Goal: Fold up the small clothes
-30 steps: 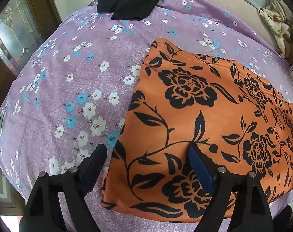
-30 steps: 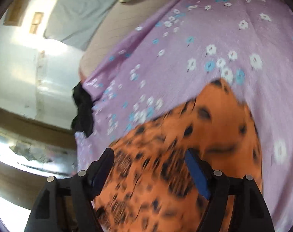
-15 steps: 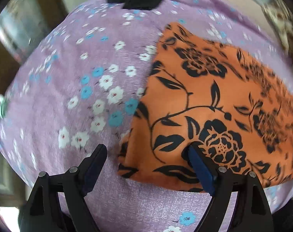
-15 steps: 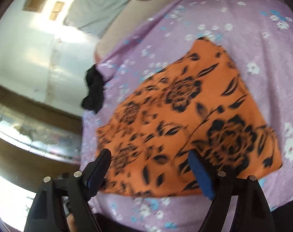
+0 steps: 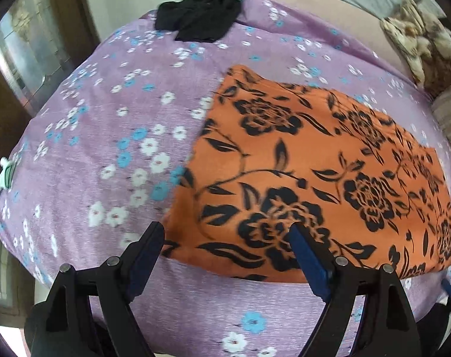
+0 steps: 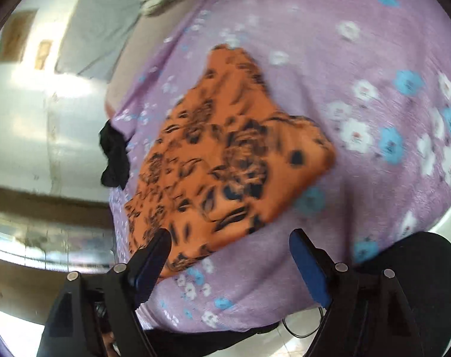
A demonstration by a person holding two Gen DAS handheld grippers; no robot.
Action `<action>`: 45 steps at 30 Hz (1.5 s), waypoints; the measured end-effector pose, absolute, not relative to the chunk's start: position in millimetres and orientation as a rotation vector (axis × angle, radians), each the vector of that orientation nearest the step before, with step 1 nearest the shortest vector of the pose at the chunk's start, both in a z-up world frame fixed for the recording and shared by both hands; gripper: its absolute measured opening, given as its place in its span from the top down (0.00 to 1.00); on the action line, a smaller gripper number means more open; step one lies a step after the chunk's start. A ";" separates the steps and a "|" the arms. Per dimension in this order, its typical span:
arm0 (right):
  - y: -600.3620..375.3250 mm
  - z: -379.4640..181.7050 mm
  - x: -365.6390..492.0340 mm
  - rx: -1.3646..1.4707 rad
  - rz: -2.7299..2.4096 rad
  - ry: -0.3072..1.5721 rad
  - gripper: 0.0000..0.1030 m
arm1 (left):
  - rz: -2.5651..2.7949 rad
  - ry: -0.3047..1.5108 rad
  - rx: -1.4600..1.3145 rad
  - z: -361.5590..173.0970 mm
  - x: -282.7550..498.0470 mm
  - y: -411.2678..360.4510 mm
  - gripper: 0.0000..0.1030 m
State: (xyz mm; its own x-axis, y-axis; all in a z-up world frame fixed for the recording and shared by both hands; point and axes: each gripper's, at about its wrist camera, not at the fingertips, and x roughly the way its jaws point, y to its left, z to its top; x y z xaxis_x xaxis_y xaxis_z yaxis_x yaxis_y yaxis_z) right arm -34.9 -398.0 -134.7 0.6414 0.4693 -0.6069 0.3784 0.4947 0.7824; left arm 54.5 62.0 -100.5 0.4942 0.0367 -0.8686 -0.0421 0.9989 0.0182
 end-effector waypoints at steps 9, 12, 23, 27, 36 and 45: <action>-419.0 -147.5 -16.0 1.114 -0.084 0.883 0.93 | 0.028 1.048 0.057 -109.8 58.6 37.2 0.16; -421.4 -138.5 -18.6 1.099 -0.097 0.856 0.92 | 0.027 1.061 0.084 -113.8 60.4 33.7 0.16; -440.1 -138.3 -45.9 0.993 -0.111 0.938 0.59 | 0.030 1.043 0.142 -129.0 63.7 25.8 0.12; -465.9 -99.3 -46.9 0.933 -0.096 0.826 0.31 | 0.027 1.048 0.150 -129.9 64.6 24.0 0.12; -470.2 -105.7 123.4 0.770 0.106 0.976 0.32 | 0.038 1.035 0.155 -131.4 62.3 24.6 0.10; -458.8 -135.6 163.7 0.688 0.013 1.065 0.87 | 0.035 1.023 0.153 -135.8 65.2 28.1 0.04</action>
